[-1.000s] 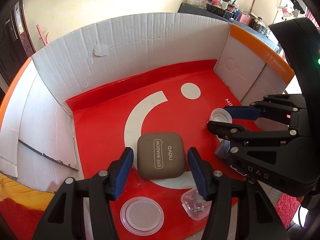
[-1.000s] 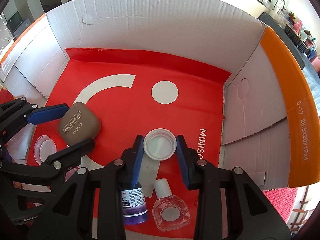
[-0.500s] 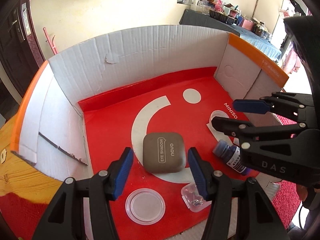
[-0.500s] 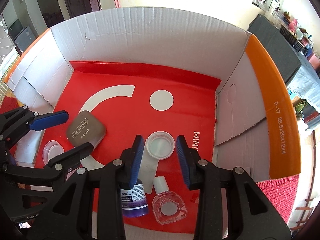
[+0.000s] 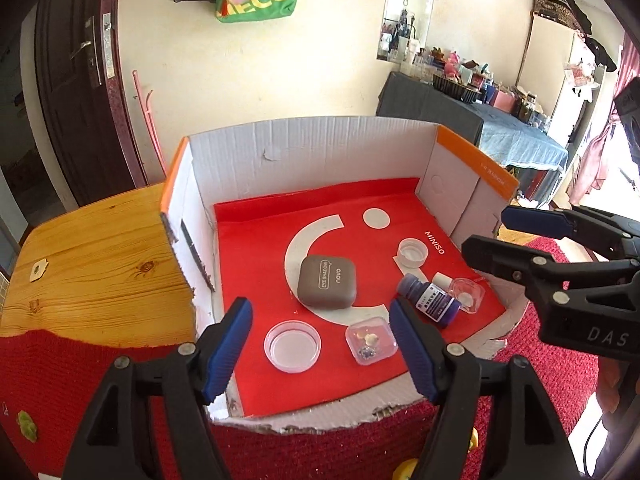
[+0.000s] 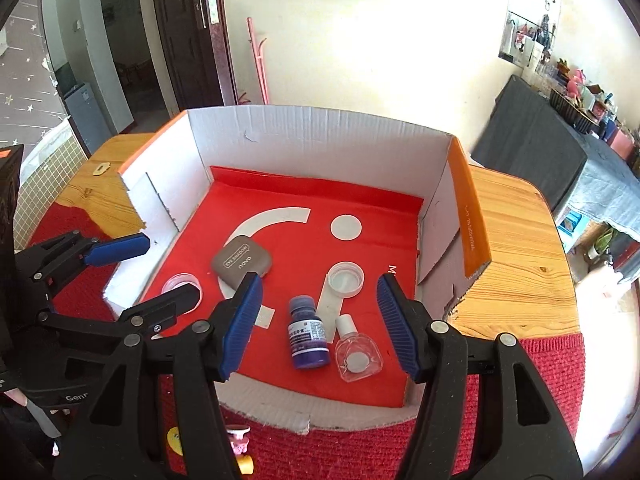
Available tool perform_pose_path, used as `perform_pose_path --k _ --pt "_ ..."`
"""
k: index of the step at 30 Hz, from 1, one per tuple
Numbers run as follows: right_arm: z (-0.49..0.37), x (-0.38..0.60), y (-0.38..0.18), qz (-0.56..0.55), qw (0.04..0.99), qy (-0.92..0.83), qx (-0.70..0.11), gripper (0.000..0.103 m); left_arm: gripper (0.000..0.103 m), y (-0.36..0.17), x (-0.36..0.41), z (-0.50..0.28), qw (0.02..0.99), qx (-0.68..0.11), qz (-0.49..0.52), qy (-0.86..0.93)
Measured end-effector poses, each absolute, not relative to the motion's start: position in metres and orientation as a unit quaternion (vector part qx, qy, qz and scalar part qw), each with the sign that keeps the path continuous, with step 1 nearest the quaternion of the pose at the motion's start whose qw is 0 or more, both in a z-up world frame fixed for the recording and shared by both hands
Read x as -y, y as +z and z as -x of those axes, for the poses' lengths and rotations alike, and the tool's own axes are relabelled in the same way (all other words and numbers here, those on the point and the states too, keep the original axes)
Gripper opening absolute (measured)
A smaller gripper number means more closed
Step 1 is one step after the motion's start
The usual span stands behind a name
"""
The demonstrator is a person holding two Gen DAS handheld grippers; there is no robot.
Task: Organize objects
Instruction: 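Open both grippers and withdraw them from the box, then move both grippers toward the yellow cap and yellow duck toy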
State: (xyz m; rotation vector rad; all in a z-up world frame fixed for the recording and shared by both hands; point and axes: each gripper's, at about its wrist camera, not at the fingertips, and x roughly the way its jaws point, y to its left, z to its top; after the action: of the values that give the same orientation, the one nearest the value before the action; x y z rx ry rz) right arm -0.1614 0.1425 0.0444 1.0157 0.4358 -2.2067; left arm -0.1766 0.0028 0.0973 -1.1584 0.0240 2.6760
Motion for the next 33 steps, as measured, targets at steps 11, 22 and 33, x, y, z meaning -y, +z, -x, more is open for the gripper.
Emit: perform_pose_path --k 11,22,33 --pt "0.108 -0.187 0.066 -0.324 0.354 -0.866 -0.137 0.074 0.089 0.112 -0.002 0.113 0.086 0.019 0.333 0.939" --pt "0.066 -0.228 0.047 -0.292 0.353 -0.883 -0.105 0.086 0.095 0.086 -0.005 0.070 0.066 0.042 0.331 0.941" --pt "0.063 -0.225 -0.016 -0.336 0.351 -0.864 -0.130 0.086 0.095 0.032 -0.014 0.058 0.065 0.046 0.384 0.920"
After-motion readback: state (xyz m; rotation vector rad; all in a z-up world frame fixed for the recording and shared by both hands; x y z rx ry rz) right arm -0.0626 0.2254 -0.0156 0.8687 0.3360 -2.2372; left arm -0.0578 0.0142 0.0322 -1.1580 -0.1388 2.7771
